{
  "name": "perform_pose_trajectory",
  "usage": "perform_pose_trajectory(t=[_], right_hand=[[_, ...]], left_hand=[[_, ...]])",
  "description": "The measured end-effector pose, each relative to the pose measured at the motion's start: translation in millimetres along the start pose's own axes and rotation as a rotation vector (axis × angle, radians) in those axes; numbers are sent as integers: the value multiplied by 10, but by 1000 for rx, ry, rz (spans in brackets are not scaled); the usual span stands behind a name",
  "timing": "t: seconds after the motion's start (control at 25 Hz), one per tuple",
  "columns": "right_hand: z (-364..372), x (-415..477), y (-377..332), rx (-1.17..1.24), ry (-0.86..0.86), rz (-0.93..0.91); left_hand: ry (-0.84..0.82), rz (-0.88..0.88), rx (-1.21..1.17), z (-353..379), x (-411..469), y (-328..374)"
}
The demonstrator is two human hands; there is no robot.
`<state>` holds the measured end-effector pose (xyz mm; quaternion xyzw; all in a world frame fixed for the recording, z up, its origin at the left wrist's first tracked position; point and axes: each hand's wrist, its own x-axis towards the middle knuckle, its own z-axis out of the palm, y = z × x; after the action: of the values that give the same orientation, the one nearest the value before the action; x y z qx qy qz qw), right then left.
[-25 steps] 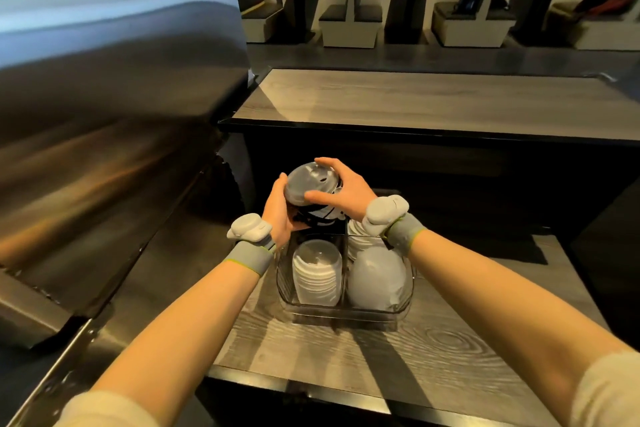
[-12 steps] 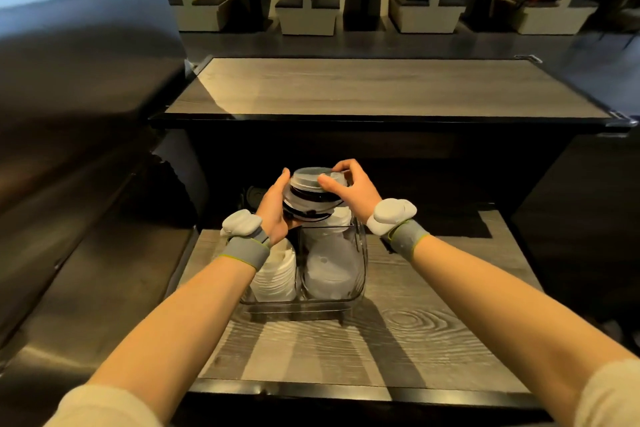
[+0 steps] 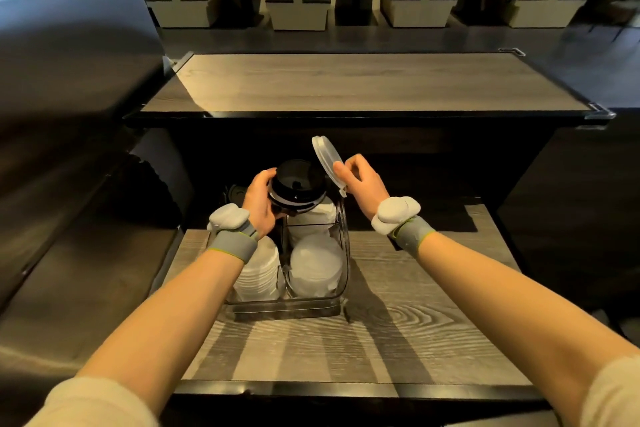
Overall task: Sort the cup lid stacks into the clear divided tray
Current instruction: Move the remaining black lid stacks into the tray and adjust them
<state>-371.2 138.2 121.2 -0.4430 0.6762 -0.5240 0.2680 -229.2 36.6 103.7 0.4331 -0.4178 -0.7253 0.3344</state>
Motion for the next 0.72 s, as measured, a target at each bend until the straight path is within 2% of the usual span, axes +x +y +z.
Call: perform_pose_trajectory(t=[0.12, 0.28, 0.48, 0.6, 0.72], right_hand=[[-123, -112, 111, -180, -136, -30], [-87, -271, 238, -754, -448, -106], [146, -375, 369, -1190, -594, -269], [170, -305, 354, -1262, -555, -312], [121, -148, 135, -952, -206, -247]], left_hand=[[75, 33, 5, -131, 84, 105], [93, 40, 8, -225, 130, 160], [107, 26, 19, -173, 71, 134], [76, 8, 40, -168, 31, 140], [64, 0, 62, -160, 22, 107]])
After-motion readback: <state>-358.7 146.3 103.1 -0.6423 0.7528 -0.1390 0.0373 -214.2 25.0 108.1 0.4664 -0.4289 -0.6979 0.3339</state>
